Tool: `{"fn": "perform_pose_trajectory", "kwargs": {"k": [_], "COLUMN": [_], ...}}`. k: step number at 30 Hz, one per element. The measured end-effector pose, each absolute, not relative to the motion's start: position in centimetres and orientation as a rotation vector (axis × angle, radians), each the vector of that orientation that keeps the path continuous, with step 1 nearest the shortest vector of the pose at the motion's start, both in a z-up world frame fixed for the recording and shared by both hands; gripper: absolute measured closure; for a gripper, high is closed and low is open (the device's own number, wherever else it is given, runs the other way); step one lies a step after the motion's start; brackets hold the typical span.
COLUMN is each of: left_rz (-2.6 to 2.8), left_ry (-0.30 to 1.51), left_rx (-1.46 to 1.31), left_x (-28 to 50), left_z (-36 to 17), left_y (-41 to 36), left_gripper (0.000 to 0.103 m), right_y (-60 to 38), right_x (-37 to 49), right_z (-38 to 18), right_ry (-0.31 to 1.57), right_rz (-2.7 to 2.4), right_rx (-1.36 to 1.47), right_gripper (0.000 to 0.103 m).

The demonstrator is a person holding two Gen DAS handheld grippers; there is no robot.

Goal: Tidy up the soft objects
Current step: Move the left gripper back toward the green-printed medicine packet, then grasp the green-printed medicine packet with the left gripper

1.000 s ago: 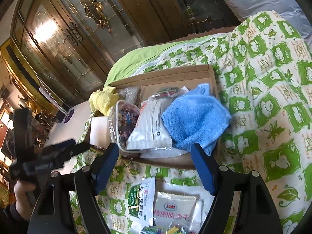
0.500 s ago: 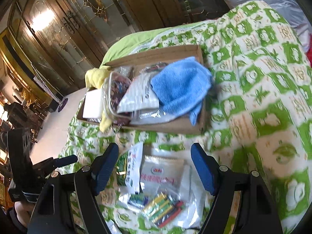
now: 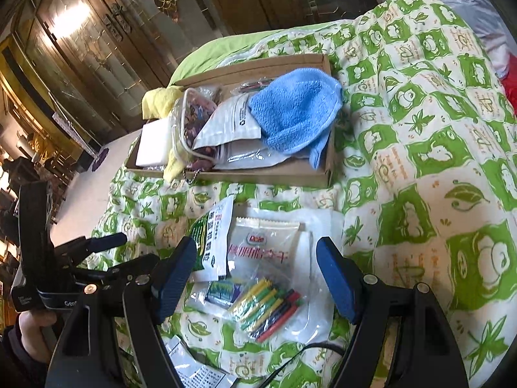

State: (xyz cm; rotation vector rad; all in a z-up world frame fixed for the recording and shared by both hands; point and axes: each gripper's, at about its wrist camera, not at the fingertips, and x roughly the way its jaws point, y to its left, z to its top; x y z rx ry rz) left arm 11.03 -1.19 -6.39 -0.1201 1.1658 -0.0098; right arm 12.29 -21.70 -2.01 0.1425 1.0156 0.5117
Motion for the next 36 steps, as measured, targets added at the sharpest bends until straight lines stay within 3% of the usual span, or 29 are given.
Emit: {"fn": "perform_pose_trajectory", "kwargs": {"k": [18,29,36], "left_rz": [-0.013,-0.001,-0.037], "left_ry": [1.215,1.225,1.276], "left_rx": [-0.022,-0.201,-0.207], "left_x": [10.5,13.7,16.7], "left_z": [-7.5,-6.1,-7.1], "left_y": [-3.5,-2.3,-5.9], "left_gripper": [0.006,0.006,0.006], "right_y": [-21.7,-21.3,-21.0], "right_x": [11.7,11.8,11.7], "right_z": [-2.6,-3.6,-4.0], "right_ry": [1.051,1.095,1.112], "right_rz": [0.5,0.481,0.493], "right_rx": [0.123,0.056,0.031], "right_gripper": [0.026,0.026,0.026]}}
